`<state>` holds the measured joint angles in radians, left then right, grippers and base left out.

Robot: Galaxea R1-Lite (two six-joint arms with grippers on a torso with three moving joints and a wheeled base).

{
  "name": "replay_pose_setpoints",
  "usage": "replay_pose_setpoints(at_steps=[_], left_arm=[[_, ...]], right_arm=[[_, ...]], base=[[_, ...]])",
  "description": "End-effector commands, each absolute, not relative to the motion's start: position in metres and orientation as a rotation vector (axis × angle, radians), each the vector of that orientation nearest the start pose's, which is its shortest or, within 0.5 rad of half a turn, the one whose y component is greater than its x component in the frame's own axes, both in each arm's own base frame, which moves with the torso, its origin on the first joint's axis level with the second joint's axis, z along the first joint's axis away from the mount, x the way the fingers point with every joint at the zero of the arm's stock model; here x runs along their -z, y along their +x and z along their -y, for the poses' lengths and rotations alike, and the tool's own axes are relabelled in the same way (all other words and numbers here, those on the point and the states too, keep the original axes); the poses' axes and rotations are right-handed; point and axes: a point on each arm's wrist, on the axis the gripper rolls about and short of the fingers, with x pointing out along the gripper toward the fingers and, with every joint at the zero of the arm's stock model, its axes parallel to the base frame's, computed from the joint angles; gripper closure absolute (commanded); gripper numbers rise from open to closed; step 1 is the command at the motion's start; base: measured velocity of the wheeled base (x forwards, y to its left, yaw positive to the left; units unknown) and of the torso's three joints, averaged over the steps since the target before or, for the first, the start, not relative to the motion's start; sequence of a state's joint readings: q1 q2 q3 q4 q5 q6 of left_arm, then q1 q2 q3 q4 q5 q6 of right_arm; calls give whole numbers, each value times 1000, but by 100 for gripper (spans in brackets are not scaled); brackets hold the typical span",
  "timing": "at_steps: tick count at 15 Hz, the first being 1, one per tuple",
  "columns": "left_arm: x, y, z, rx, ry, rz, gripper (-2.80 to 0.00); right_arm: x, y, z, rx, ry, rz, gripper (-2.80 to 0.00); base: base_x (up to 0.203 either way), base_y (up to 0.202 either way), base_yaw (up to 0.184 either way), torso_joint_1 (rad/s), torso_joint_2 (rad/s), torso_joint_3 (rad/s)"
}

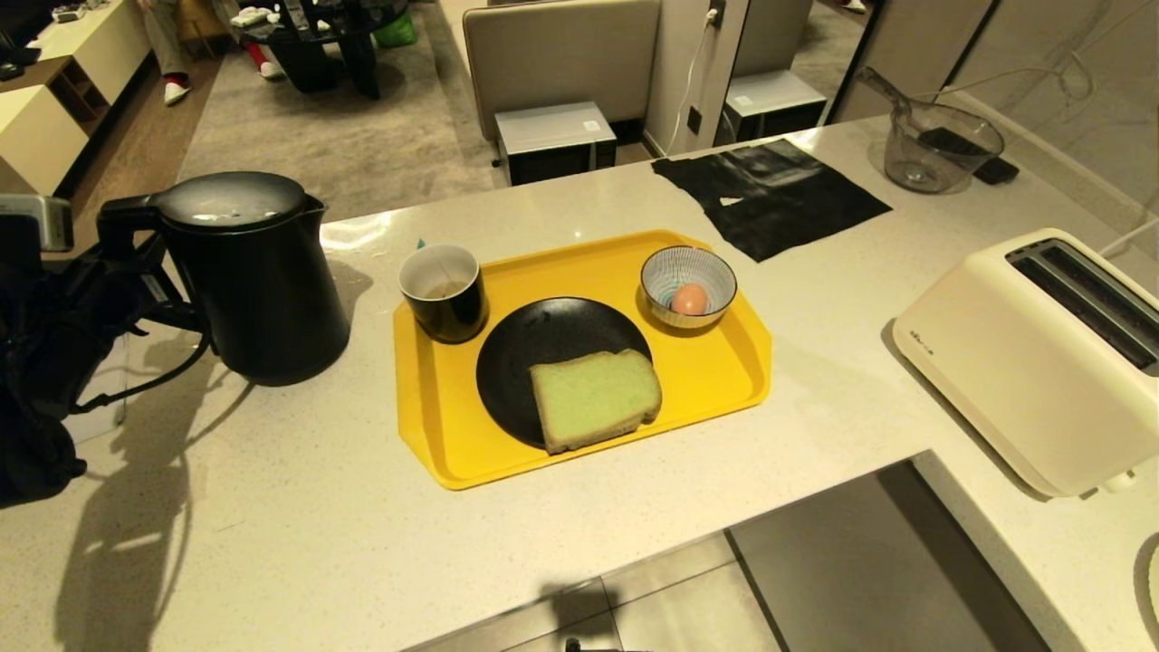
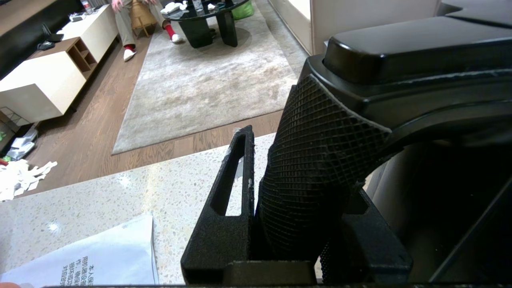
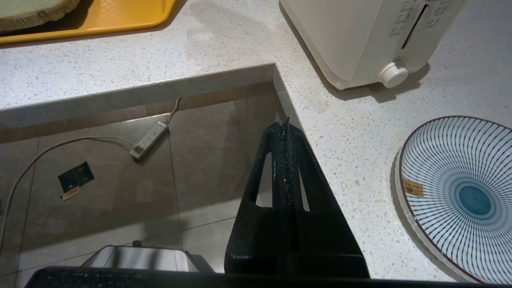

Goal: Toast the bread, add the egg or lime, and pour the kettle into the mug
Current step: Put the kettle back

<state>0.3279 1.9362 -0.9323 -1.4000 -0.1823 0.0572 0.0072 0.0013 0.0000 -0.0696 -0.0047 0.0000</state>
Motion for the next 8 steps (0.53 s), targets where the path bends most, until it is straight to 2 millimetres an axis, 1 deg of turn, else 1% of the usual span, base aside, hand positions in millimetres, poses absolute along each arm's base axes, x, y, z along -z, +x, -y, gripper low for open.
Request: replay_pose_setpoints(at_steps=[1,5,6,8], left_arm=[[-210,341,-112,-156,160,376,0],[-207,339,-111,-152,156,364,0],[-207,339,-111,-151,154,366,-280],[-211,339,-111,-149,157,377,-280]], right_arm=[[-75,-21,0,-3,0,41,0],[-75,-21,0,-3,0,41,0],[-75,-21,0,-3,0,41,0],[-75,-21,0,-3,0,41,0]], base=[[0,0,0,0,0,0],[0,0,0,0,0,0],[0,0,0,0,0,0],[0,0,0,0,0,0]])
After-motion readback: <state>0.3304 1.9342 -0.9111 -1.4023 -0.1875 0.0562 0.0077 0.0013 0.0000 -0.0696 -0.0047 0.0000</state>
